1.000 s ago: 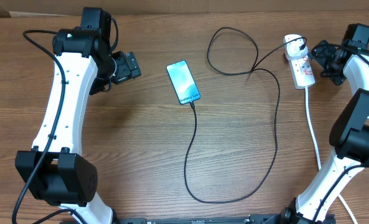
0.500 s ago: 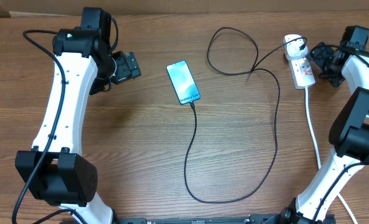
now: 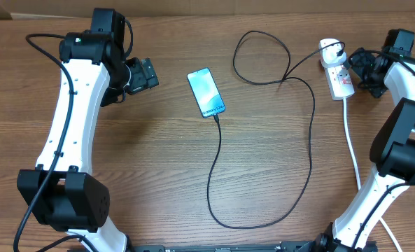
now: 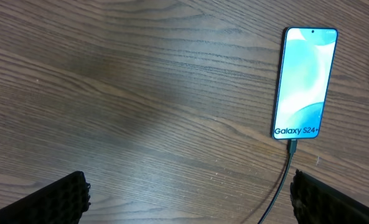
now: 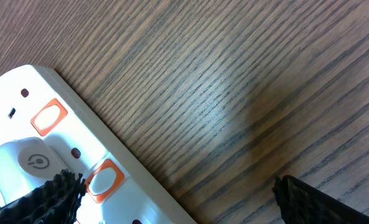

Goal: Plug charger to phone and switch on socket

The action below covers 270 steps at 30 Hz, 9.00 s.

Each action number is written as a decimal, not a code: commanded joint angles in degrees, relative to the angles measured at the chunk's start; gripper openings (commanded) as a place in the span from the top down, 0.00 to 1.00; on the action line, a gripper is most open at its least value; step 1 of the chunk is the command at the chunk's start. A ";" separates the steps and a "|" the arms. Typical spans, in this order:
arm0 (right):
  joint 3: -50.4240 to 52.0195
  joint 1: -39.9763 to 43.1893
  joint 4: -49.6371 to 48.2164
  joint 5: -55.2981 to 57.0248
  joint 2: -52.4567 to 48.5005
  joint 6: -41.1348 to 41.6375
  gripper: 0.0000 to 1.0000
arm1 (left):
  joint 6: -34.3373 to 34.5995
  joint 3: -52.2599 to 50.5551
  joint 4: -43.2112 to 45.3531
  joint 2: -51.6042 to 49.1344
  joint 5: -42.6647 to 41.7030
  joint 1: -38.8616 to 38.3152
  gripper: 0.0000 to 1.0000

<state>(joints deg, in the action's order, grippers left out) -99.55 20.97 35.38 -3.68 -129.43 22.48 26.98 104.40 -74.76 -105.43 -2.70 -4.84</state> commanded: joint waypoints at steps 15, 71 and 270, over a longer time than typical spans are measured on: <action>0.96 -0.81 -1.86 -0.50 -2.29 0.04 0.00 | -0.39 0.44 0.09 0.31 0.79 -0.04 0.00; 0.96 -3.04 0.90 -0.24 -2.38 0.04 0.00 | -0.39 0.44 0.09 0.31 0.79 -0.04 0.00; 91.78 -20.98 -28.96 0.61 129.28 -14.01 0.00 | -0.42 0.44 0.07 0.31 0.79 -0.07 0.00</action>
<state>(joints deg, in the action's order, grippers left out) -9.52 0.32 8.19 -3.99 -0.84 8.95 26.98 104.40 -74.78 -105.43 -2.46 -4.84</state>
